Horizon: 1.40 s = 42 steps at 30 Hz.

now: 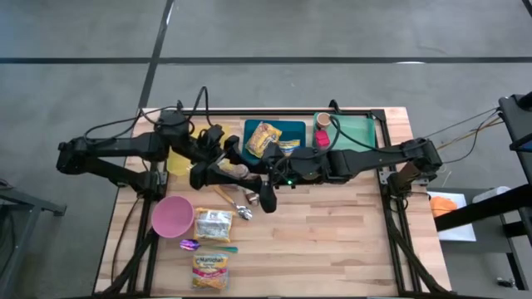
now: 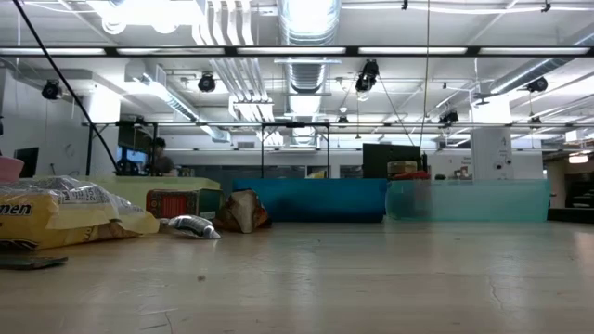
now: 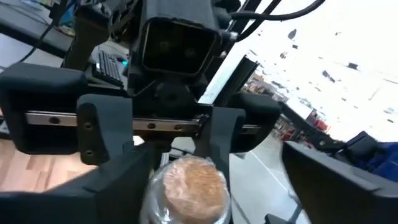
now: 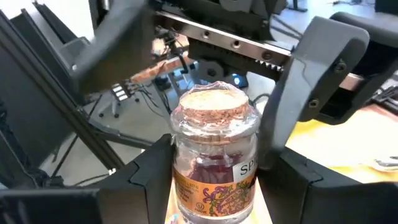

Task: Pick & Place Food Item
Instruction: Put the bottom brown seasoning bottle into the light green bin

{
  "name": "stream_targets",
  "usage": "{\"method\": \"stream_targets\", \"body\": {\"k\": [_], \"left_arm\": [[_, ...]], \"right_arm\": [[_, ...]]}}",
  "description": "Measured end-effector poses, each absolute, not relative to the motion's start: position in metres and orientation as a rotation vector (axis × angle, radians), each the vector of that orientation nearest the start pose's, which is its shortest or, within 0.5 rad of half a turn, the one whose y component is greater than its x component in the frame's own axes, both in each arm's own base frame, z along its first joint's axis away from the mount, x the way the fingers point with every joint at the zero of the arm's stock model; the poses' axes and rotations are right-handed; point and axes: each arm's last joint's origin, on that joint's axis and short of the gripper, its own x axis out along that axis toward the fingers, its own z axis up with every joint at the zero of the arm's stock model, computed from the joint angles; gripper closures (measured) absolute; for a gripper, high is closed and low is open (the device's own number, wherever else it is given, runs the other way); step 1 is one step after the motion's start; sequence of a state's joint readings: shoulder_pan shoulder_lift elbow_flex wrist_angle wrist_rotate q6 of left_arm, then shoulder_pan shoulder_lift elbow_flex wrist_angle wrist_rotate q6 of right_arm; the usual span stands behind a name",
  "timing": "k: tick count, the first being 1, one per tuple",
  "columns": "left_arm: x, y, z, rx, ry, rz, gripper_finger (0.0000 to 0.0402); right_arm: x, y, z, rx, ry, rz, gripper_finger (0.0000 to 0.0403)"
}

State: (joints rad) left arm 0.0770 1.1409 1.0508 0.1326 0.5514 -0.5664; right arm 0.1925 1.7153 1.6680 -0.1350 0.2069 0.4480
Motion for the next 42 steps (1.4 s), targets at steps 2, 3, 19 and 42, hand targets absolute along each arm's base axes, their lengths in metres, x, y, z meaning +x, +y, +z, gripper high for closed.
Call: {"method": "stream_targets", "body": {"k": [2, 3, 19, 42], "left_arm": [[0.25, 0.004, 0.389, -0.539, 0.083, -0.474, 0.0015], [0.248, 0.004, 0.392, -0.535, 0.074, -0.476, 0.0015], [0.234, 0.002, 0.393, -0.49, 0.082, -0.517, 0.0101], [0.236, 0.004, 0.394, -0.467, 0.014, -0.377, 0.0101]], "right_arm": [[0.393, 0.071, 0.399, 0.412, 0.154, -0.051, 0.0217], [0.393, 0.071, 0.401, 0.409, 0.147, -0.048, 0.0217], [0.383, 0.075, 0.424, 0.345, 0.1, -0.014, 0.0217], [0.369, 0.077, 0.442, 0.318, 0.027, -0.041, 0.0217]]}}
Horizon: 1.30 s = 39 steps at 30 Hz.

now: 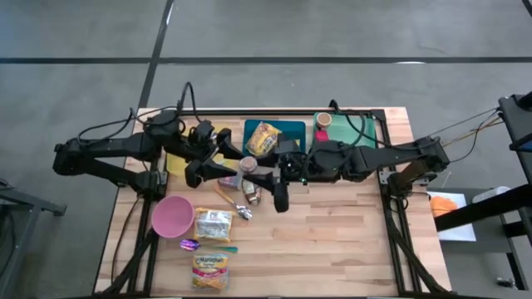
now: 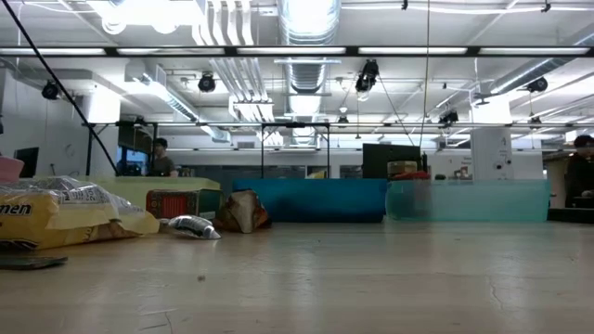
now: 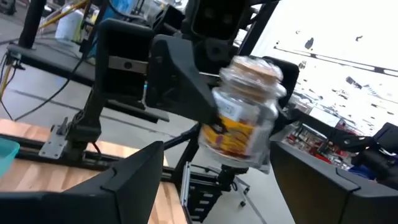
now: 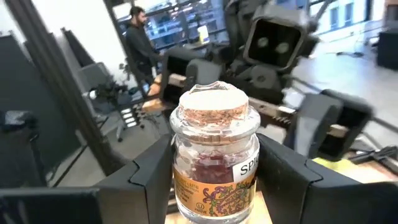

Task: Pick & Place Food Item
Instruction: Put the bottom brown seasoning bottle into the light green bin

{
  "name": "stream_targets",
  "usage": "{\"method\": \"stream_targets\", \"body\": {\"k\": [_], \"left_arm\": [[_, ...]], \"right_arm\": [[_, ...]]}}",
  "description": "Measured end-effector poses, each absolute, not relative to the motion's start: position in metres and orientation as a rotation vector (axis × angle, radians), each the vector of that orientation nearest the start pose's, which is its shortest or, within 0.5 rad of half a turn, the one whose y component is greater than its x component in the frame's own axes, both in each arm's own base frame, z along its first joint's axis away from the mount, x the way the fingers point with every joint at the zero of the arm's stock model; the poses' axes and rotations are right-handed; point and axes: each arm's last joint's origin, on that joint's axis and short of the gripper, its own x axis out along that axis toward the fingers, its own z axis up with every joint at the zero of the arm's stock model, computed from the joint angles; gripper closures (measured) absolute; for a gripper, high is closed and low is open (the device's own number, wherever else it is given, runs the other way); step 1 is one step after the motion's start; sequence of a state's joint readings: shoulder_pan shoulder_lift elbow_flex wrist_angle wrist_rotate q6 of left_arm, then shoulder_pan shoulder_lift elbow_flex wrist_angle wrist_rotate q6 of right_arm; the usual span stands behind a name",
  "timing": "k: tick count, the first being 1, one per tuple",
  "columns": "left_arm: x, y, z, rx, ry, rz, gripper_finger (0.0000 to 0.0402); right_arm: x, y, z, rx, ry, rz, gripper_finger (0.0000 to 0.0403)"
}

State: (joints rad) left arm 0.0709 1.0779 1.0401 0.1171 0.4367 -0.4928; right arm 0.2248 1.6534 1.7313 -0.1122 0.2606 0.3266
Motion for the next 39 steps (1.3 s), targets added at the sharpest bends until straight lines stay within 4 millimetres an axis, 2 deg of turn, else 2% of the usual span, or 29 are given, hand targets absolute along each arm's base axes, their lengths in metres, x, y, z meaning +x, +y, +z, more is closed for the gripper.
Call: {"method": "stream_targets", "body": {"k": [10, 19, 26, 35, 39], "left_arm": [[0.245, -0.005, 0.39, -0.373, 0.002, -0.398, 0.0101], [0.25, -0.005, 0.391, -0.372, -0.018, -0.399, 0.0101], [0.26, -0.006, 0.385, -0.396, 0.012, -0.407, 0.009], [0.26, -0.005, 0.385, -0.398, 0.001, -0.372, 0.0084], [0.26, -0.005, 0.385, -0.395, 0.0, -0.373, 0.0095]], "right_arm": [[0.37, 0.074, 0.444, 0.31, 0.0, -0.069, 0.0217], [0.373, 0.075, 0.44, 0.317, 0.008, -0.072, 0.0217], [0.38, 0.076, 0.434, 0.325, 0.016, -0.073, 0.0217], [0.38, 0.076, 0.434, 0.33, 0.013, -0.072, 0.0217], [0.382, 0.077, 0.433, 0.336, 0.003, -0.069, 0.0217]]}}
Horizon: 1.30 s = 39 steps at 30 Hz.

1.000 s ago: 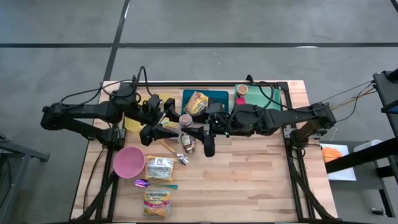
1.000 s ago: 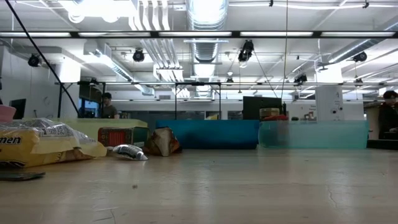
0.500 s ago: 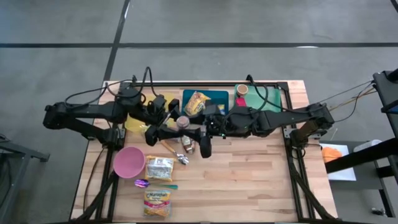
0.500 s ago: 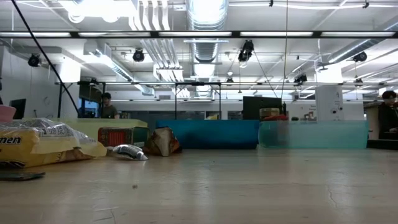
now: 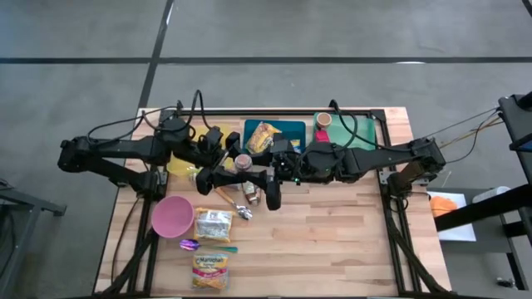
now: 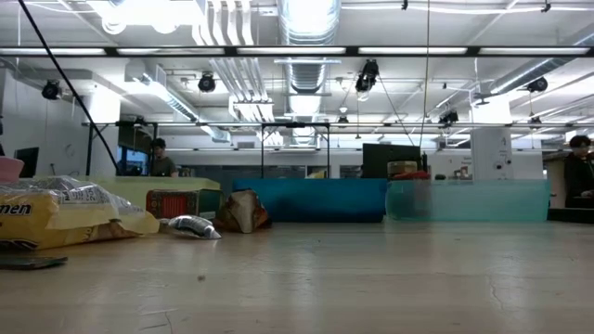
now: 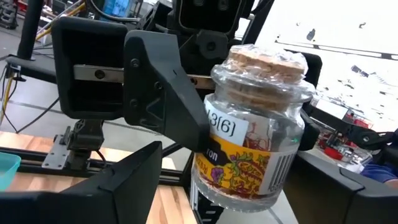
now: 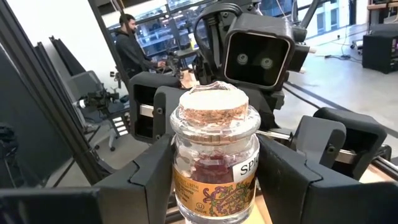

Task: Pick & Place Food Item
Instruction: Put the bottom brown seasoning bottle into the light green bin

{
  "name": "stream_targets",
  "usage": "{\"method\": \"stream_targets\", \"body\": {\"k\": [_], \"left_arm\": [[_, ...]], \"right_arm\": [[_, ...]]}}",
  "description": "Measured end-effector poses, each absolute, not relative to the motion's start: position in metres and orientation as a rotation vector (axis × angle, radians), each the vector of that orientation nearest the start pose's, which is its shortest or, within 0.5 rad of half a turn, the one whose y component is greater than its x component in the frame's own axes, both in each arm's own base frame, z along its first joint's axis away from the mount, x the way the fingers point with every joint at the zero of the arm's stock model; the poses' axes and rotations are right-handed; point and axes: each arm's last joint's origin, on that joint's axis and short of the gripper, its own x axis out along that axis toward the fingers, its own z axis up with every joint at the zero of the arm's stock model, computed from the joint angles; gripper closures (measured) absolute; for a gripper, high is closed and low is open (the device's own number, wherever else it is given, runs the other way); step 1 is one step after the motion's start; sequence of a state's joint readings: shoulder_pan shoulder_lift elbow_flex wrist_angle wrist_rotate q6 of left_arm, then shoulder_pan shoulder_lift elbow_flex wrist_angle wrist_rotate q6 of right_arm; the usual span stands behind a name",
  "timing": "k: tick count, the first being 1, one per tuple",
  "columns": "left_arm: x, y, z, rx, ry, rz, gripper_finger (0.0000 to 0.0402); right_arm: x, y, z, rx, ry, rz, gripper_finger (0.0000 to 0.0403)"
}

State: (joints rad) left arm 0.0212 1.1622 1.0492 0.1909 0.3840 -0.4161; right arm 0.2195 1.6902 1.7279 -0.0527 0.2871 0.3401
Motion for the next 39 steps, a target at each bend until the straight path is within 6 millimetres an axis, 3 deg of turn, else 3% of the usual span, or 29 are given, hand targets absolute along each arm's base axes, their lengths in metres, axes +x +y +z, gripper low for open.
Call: {"method": "stream_targets", "body": {"k": [9, 25, 32, 39], "left_arm": [[0.259, -0.007, 0.385, -0.349, 0.0, -0.413, 0.0209], [0.259, -0.01, 0.384, -0.35, 0.016, -0.432, 0.0208], [0.259, -0.01, 0.383, -0.378, 0.031, -0.446, 0.0208], [0.259, -0.011, 0.38, -0.41, 0.071, -0.475, 0.0208]], "right_arm": [[0.385, 0.078, 0.43, 0.388, 0.012, -0.054, 0.0217], [0.386, 0.078, 0.425, 0.412, 0.023, -0.049, 0.0217], [0.385, 0.079, 0.425, 0.414, 0.026, -0.038, 0.0134], [0.386, 0.079, 0.423, 0.407, 0.041, -0.043, 0.0118]]}}
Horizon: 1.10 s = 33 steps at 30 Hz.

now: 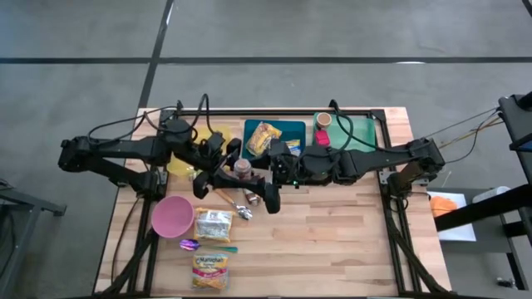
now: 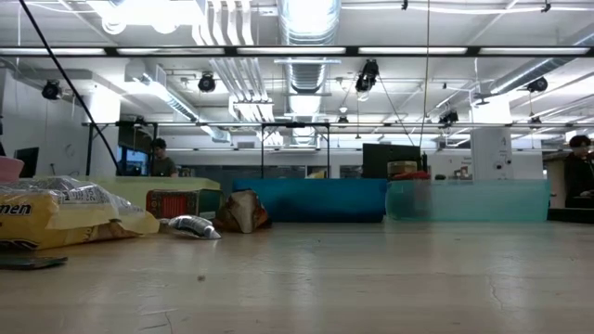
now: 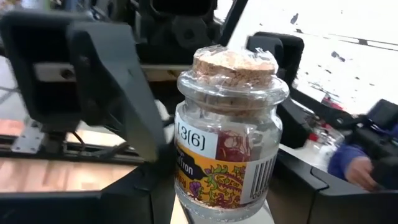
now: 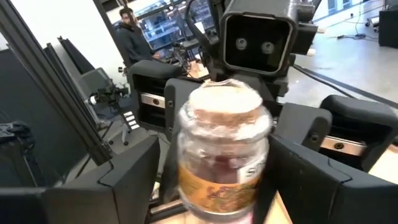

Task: Pick & Place Food Item
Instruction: Put the bottom brown seasoning bottle into the light green bin

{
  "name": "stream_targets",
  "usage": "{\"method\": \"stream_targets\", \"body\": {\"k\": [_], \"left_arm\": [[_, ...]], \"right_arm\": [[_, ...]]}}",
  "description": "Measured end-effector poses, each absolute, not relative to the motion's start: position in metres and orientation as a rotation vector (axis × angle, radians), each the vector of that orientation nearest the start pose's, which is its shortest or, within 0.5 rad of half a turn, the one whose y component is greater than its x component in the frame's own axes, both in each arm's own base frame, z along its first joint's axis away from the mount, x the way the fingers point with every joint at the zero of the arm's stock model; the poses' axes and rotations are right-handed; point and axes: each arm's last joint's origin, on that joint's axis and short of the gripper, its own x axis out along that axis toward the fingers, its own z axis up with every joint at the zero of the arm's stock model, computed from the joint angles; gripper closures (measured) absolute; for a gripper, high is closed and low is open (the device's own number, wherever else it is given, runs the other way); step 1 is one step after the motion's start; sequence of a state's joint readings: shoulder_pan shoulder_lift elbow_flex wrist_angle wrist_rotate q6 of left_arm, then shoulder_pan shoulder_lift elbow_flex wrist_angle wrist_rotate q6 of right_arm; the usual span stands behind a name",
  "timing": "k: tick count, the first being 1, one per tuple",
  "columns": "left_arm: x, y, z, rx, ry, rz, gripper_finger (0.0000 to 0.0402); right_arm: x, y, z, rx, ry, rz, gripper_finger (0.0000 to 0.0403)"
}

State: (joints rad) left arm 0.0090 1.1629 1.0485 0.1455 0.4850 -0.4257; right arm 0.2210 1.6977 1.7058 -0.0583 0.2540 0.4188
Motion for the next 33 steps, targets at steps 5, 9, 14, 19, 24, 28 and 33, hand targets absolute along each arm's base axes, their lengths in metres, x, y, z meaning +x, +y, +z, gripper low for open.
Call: {"method": "stream_targets", "body": {"k": [5, 9, 14, 19, 24, 28, 33], "left_arm": [[0.258, -0.013, 0.376, -0.443, 0.138, -0.529, 0.0208], [0.257, -0.014, 0.37, -0.465, 0.209, -0.561, 0.0208], [0.256, -0.015, 0.362, -0.487, 0.297, -0.564, 0.0208], [0.254, -0.016, 0.356, -0.505, 0.372, -0.579, 0.0208], [0.252, -0.016, 0.351, -0.506, 0.42, -0.576, 0.0208], [0.255, -0.016, 0.347, -0.513, 0.435, -0.571, 0.0208], [0.268, -0.016, 0.335, -0.557, 0.497, -0.56, 0.0208]], "right_arm": [[0.381, 0.078, 0.421, 0.431, 0.093, -0.057, 0.0116], [0.374, 0.077, 0.422, 0.47, 0.139, -0.052, 0.0116], [0.369, 0.074, 0.419, 0.558, 0.235, 0.024, 0.0115], [0.369, 0.062, 0.412, 0.657, 0.355, 0.082, 0.0115], [0.366, 0.045, 0.419, 0.668, 0.396, 0.08, 0.0115], [0.367, 0.036, 0.425, 0.676, 0.404, 0.118, 0.0115], [0.372, 0.037, 0.42, 0.672, 0.436, 0.133, 0.0115]]}}
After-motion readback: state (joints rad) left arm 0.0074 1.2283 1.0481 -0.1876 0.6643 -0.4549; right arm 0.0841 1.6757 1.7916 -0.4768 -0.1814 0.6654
